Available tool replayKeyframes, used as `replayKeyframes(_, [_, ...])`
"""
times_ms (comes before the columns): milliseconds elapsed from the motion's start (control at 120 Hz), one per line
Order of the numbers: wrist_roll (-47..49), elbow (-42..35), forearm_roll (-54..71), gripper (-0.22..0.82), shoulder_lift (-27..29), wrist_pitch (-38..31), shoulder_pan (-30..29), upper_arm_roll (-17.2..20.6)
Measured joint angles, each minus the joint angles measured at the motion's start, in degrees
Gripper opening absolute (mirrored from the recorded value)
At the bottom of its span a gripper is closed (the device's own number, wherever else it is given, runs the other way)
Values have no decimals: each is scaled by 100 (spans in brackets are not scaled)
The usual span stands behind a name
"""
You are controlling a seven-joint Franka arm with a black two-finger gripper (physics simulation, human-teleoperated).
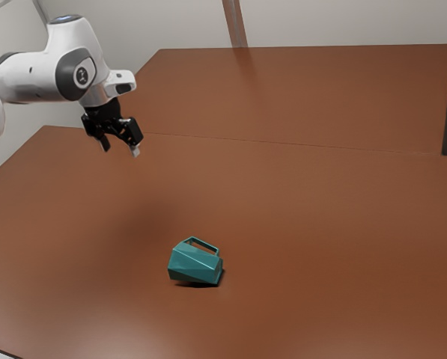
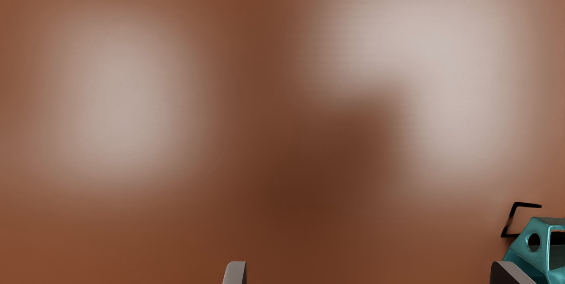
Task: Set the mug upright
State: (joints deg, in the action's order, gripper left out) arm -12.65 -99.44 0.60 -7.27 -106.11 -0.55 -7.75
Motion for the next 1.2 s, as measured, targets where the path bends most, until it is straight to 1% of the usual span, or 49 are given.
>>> replayKeyframes(58, [-6,-217,-43,60,89,-70,45,-65])
replayKeyframes(125, [-11,-642,-198,60,341,-192,9,-125])
replayKeyframes(217, [-52,-1042,-862,60,481,-279,-77,-289])
replayKeyframes(350, [-60,-1786,-1802,60,619,-314,-361,-338])
replayKeyframes(500, [14,-2154,-2271,60,663,-317,-553,-392])
replayKeyframes(583, [50,-2277,-2469,60,653,-313,-523,-519])
replayKeyframes(725, [98,-2406,-2706,60,621,-309,-526,-559])
replayKeyframes(867, [133,-2546,-2997,60,578,-307,-305,-558])
replayKeyframes(1108, [120,-2779,-3555,60,464,-329,561,-555])
replayKeyframes(1200, [77,-2846,-3775,60,402,-348,636,-556])
